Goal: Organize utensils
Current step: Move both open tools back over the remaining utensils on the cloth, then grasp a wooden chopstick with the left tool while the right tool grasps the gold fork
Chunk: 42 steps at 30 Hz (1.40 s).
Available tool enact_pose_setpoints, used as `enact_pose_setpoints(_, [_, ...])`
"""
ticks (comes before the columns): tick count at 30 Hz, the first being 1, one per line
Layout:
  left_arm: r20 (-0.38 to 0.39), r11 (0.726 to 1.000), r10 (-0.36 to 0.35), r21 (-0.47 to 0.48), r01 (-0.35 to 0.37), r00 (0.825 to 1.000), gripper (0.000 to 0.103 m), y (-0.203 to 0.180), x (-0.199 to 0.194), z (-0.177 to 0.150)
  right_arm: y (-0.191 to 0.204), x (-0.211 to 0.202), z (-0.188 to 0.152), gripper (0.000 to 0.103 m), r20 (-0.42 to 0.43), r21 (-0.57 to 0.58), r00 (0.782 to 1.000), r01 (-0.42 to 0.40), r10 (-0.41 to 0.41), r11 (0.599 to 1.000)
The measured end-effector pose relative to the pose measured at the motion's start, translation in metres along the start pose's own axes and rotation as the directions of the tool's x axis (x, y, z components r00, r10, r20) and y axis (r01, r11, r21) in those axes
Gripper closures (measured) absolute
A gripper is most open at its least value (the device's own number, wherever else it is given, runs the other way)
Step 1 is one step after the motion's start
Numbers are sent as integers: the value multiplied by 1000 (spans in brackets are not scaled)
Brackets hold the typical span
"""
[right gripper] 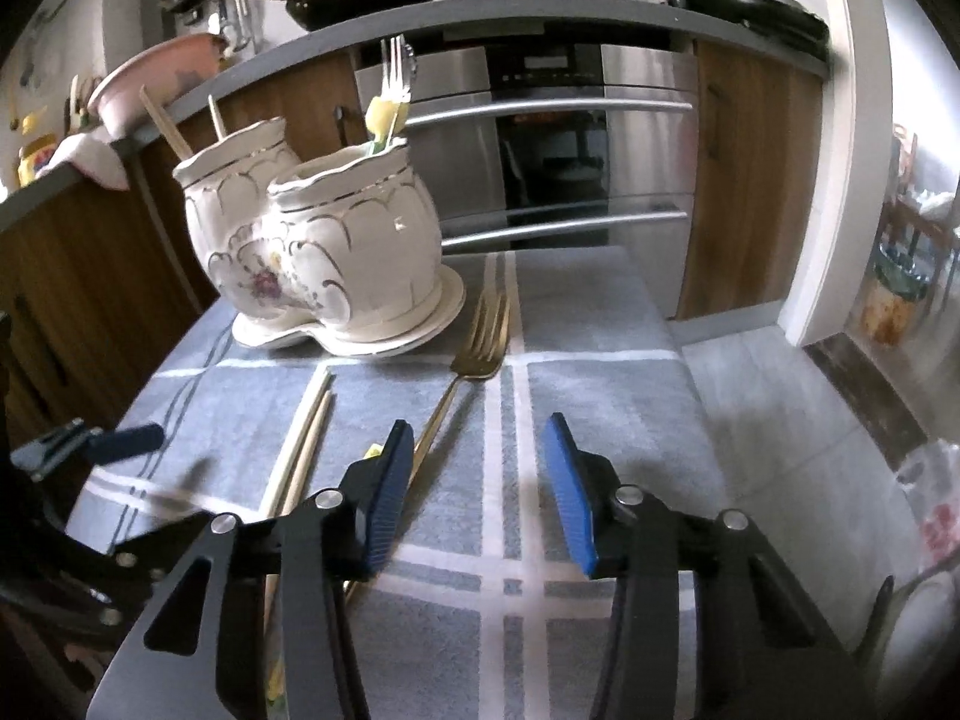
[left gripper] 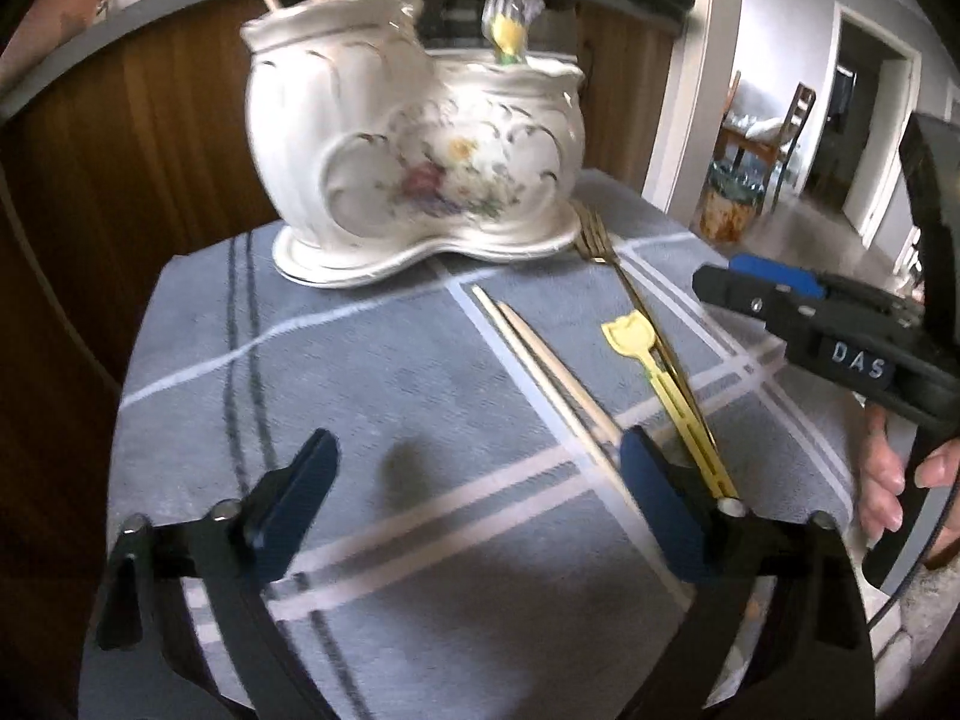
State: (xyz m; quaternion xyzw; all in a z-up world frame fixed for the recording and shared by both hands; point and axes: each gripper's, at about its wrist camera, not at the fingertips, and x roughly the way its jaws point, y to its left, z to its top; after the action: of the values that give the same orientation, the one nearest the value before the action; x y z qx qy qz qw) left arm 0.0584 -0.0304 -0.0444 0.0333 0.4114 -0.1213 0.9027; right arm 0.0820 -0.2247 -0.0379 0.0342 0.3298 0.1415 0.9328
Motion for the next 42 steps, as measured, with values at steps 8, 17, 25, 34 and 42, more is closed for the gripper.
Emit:
enact_pose_setpoints(8, [-74,1000,22,10,-21,997,44,-20,17,3,-15,1,1,56,-11,57,999,-30,31,998])
enact_pose_setpoints(17, [-106,999,15,51,-10,994,94,-36,24,18,-15,-2,0,56,-6,54,999,-42,43,998])
enact_pose_setpoints(25, [-143,999,-23,46,30,989,99,-4,14,15,-10,11,5,56,-58,76,995,-72,77,994])
enact_pose_setpoints(34, [-145,999,-43,7,45,988,98,20,11,7,9,46,24,81,-173,95,981,-72,88,993])
enact_pose_setpoints(42, [-120,997,-28,64,36,992,89,10,14,10,14,71,29,87,-242,104,969,-24,48,994])
